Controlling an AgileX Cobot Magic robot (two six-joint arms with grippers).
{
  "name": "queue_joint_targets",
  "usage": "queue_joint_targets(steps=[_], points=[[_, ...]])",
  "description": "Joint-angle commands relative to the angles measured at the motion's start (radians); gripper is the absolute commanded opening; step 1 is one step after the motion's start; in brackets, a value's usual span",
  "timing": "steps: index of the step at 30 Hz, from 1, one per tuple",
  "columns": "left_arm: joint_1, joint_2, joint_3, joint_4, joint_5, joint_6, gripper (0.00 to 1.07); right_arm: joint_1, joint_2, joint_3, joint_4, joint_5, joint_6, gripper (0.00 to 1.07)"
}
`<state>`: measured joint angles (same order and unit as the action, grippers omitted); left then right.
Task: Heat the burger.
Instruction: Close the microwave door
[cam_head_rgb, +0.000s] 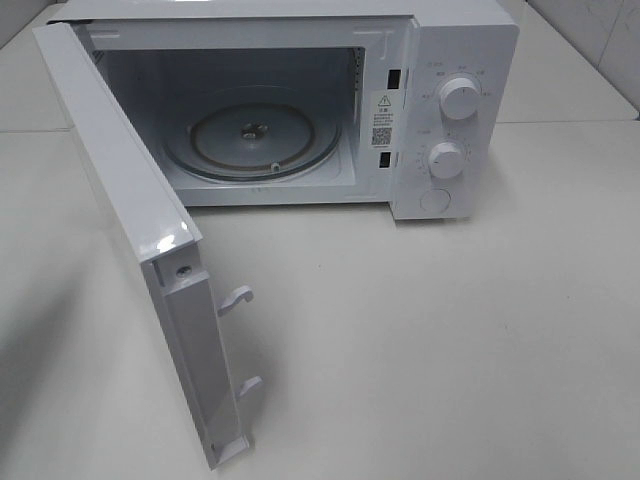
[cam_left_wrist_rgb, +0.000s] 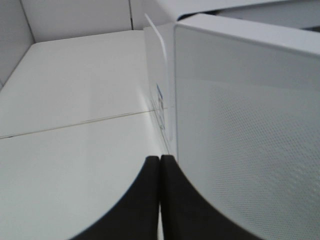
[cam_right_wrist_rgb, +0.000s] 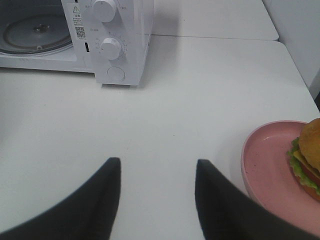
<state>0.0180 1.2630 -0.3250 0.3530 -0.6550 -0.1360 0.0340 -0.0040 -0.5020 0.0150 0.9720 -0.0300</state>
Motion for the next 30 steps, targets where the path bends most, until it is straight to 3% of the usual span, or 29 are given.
queue_joint_targets(steps=[1,3,10,21,30], points=[[-0.005,0.032,0.002,0.043,-0.069,-0.036,0.00,-0.002,-0.026,0.007,0.001,-0.009,-0.005,0.49],[-0.005,0.066,0.002,0.067,-0.161,-0.061,0.00,-0.002,-0.026,0.007,0.001,-0.009,-0.005,0.49],[-0.031,0.131,-0.002,0.133,-0.235,-0.099,0.00,-0.002,-0.026,0.007,0.001,-0.009,-0.005,0.49],[-0.171,0.281,-0.043,0.127,-0.258,-0.089,0.00,-0.002,-0.026,0.007,0.001,-0.009,-0.005,0.49],[-0.190,0.310,-0.054,0.105,-0.260,-0.087,0.00,-0.002,-0.026,0.007,0.001,-0.009,-0.005,0.49]])
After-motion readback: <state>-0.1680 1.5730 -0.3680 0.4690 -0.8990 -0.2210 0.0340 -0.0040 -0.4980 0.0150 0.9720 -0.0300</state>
